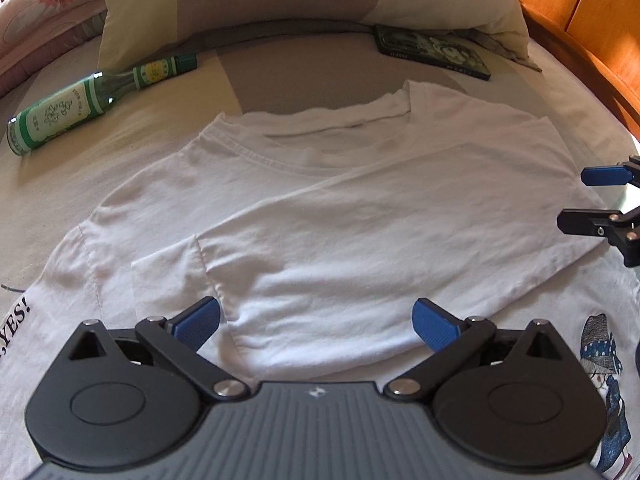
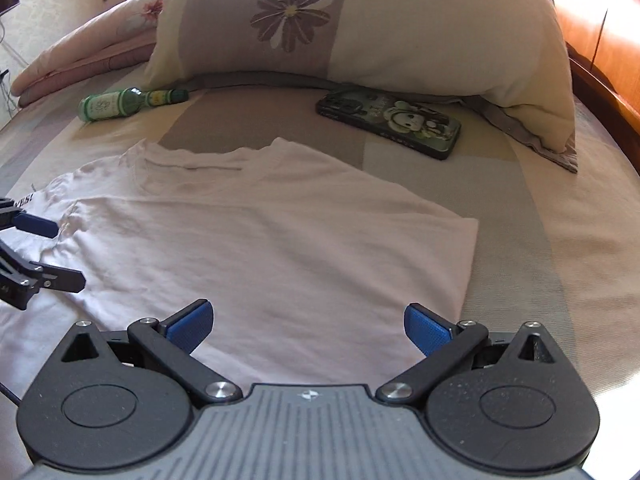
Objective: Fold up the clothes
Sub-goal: 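Move the open left gripper toward the 'OH,YES!' sleeve while the right gripper withdraws, then bring the open left gripper to the cuff of the 'OH,YES!' sleeve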
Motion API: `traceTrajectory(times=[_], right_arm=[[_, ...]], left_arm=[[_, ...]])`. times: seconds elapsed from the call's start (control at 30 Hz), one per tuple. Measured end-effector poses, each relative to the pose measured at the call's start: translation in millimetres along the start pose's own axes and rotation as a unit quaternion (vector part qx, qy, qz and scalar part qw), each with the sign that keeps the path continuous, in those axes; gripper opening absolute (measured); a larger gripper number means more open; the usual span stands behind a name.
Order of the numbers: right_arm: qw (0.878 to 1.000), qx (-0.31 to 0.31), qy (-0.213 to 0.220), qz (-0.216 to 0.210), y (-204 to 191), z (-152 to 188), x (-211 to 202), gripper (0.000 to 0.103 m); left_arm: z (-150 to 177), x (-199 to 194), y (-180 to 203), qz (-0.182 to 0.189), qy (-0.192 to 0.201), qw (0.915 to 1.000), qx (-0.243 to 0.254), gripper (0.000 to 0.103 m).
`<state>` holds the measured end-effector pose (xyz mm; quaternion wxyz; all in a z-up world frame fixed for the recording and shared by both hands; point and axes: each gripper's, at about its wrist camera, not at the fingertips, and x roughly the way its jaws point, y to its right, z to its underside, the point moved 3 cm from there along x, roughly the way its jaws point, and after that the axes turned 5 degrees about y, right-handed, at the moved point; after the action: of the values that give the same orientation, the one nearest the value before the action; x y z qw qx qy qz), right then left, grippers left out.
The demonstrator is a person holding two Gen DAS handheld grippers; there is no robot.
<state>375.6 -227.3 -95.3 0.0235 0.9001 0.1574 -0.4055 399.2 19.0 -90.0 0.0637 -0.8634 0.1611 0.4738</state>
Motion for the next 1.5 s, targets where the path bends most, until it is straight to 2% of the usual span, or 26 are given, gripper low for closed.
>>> traceTrajectory(times=[0.07, 0.13, 0.17, 0.27, 0.33, 0.37, 0.43, 0.53, 0.67, 0.73, 0.83, 0.93, 1.0, 1.1, 1.23, 1.3, 1.37, 1.5], right_arm=[[1.0, -0.005, -0.03, -0.002, -11, 10, 7, 0.103], [1.0, -0.011, -0.029, 0.004, -22, 16, 2, 0.103], [1.0, -0.016, -0.022, -0.002, -28, 18, -4, 0.103], [0.999, -0.029, -0.023, -0.009, -44, 30, -17, 0.103], [0.998, -0.024, -0.046, -0.019, -52, 44, -19, 0.103], [0.998, -0.028, -0.052, -0.016, -55, 49, -18, 0.103], [0.997, -0.066, -0.044, -0.001, -63, 57, -18, 0.103], [0.997, -0.063, -0.041, 0.001, -62, 57, -17, 0.103], [0.997, -0.063, -0.037, 0.003, -61, 57, -16, 0.103], [0.997, -0.067, -0.043, 0.0, -61, 56, -16, 0.103], [0.996, -0.073, -0.058, -0.007, -61, 53, -18, 0.103], [0.995, -0.084, -0.047, -0.023, -66, 51, -30, 0.103], [0.995, -0.088, -0.044, -0.035, -71, 52, -37, 0.103], [0.992, -0.086, -0.082, -0.043, -81, 60, -37, 0.103], [0.991, -0.102, -0.065, -0.058, -103, 63, -48, 0.103], [0.99, -0.105, -0.067, -0.066, -116, 62, -48, 0.103], [0.989, -0.1, -0.073, -0.078, -128, 59, -46, 0.103], [0.987, -0.11, -0.062, -0.098, -150, 52, -48, 0.103]], left_arm=[[3, 4, -2, -0.002, -0.006, 0.9999, -0.011, 0.102], [-1, -1, -1, 0.0, 0.0, 0.9999, -0.014, 0.101], [-2, -7, 1, 0.003, 0.015, 0.9998, -0.009, 0.101], [1, -11, 11, 0.017, 0.025, 0.9994, 0.013, 0.101], [9, -3, 15, 0.024, -0.001, 0.9996, 0.016, 0.101], [12, -3, 15, 0.023, 0.001, 0.9996, 0.014, 0.101], [14, -6, 16, 0.03, 0.003, 0.9996, 0.0, 0.101], [12, -21, 18, 0.054, 0.024, 0.9979, -0.028, 0.101], [30, -22, 25, 0.06, -0.003, 0.9978, -0.028, 0.101], [43, -21, 24, 0.052, -0.022, 0.9977, -0.037, 0.101], [55, -38, 22, 0.052, -0.02, 0.9979, -0.034, 0.101], [70, -56, 15, 0.049, -0.014, 0.9981, -0.035, 0.101], [90, -58, 8, 0.037, -0.042, 0.9978, -0.034, 0.101], [108, -70, 2, 0.021, -0.048, 0.9984, -0.021, 0.101], [114, -92, -2, 0.012, -0.025, 0.9986, -0.044, 0.101], [122, -94, 1, 0.017, -0.034, 0.998, -0.051, 0.101], [135, -90, -1, 0.014, -0.061, 0.9952, -0.076, 0.101], [139, -108, -11, 0.003, -0.028, 0.9935, -0.11, 0.101]])
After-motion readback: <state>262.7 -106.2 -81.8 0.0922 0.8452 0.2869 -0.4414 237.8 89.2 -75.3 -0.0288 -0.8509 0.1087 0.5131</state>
